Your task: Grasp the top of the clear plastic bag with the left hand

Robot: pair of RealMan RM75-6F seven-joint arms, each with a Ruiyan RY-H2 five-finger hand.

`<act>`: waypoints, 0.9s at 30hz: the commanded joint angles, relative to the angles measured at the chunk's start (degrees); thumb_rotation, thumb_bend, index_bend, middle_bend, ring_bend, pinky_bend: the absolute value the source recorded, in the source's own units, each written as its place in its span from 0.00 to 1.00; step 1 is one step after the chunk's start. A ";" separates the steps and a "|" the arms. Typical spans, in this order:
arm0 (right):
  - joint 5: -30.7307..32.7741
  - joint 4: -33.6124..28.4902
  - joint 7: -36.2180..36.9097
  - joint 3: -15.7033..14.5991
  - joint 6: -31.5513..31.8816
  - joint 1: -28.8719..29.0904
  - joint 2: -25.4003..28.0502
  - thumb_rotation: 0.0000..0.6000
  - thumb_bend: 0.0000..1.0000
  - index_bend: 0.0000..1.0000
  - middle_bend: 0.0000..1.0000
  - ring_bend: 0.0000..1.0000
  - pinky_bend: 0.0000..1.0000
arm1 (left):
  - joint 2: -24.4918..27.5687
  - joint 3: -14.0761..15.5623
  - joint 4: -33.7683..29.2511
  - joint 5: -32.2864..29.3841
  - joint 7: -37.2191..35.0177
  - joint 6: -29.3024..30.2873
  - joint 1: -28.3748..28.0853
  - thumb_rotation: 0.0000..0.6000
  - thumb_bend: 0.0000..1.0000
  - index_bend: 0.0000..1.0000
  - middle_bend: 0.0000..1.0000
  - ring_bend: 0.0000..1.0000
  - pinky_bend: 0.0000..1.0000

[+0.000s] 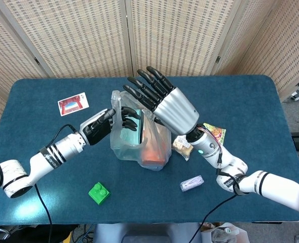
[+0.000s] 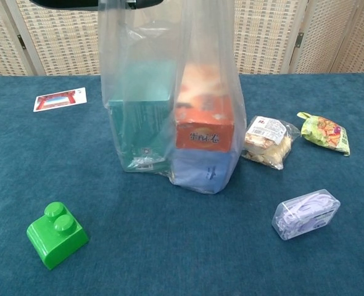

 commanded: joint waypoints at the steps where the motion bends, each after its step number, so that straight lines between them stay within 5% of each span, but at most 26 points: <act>1: 0.52 -0.65 -0.37 0.23 -0.32 0.41 0.15 1.00 0.27 0.07 0.12 0.05 0.12 | -0.28 -0.12 -0.08 -0.11 0.71 0.22 -0.28 0.42 0.19 0.31 0.29 0.31 0.28; 11: 1.58 -2.04 -2.06 -0.01 -0.28 0.48 0.84 1.00 0.26 0.07 0.12 0.05 0.12 | -0.50 -0.27 -0.73 -2.01 4.86 0.85 0.05 0.40 0.19 0.28 0.29 0.28 0.20; 27: 2.77 -1.85 -2.81 0.21 -0.23 1.11 1.33 1.00 0.27 0.05 0.12 0.04 0.10 | -0.59 -0.80 -1.96 -2.63 7.07 1.46 0.90 0.23 0.19 0.23 0.22 0.20 0.16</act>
